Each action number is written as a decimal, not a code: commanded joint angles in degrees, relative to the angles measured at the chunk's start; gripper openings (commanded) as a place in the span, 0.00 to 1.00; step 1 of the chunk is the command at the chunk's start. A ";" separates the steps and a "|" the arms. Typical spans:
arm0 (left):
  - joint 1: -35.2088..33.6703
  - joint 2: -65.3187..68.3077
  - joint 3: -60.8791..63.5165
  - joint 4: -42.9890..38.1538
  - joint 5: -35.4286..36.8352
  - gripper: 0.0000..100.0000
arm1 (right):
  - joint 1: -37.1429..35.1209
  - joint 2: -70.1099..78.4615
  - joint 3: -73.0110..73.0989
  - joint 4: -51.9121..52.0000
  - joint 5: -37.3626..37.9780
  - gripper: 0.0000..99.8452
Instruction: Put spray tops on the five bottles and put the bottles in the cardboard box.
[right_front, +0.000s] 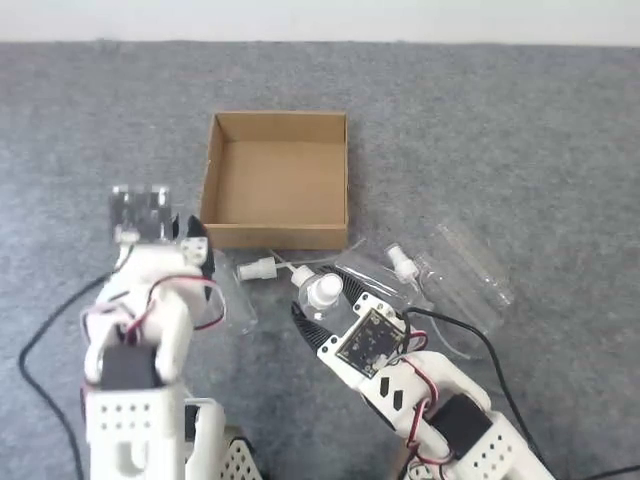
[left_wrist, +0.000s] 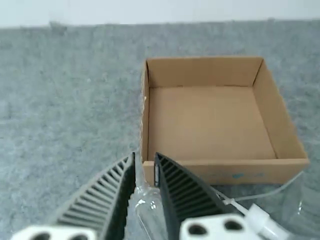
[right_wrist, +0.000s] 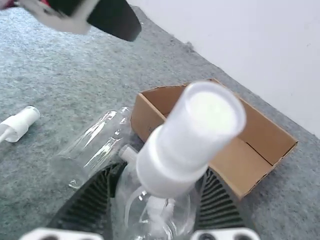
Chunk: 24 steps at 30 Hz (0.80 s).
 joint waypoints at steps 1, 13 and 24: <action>-0.35 8.35 -5.23 -3.25 0.79 0.09 | 0.48 -0.92 1.14 -0.22 0.44 0.01; -8.44 35.16 -18.95 -3.52 6.51 0.16 | 0.40 -0.92 1.14 0.04 0.62 0.01; -8.53 61.01 -31.25 -3.52 7.47 0.16 | 0.40 -0.92 1.14 0.13 0.70 0.01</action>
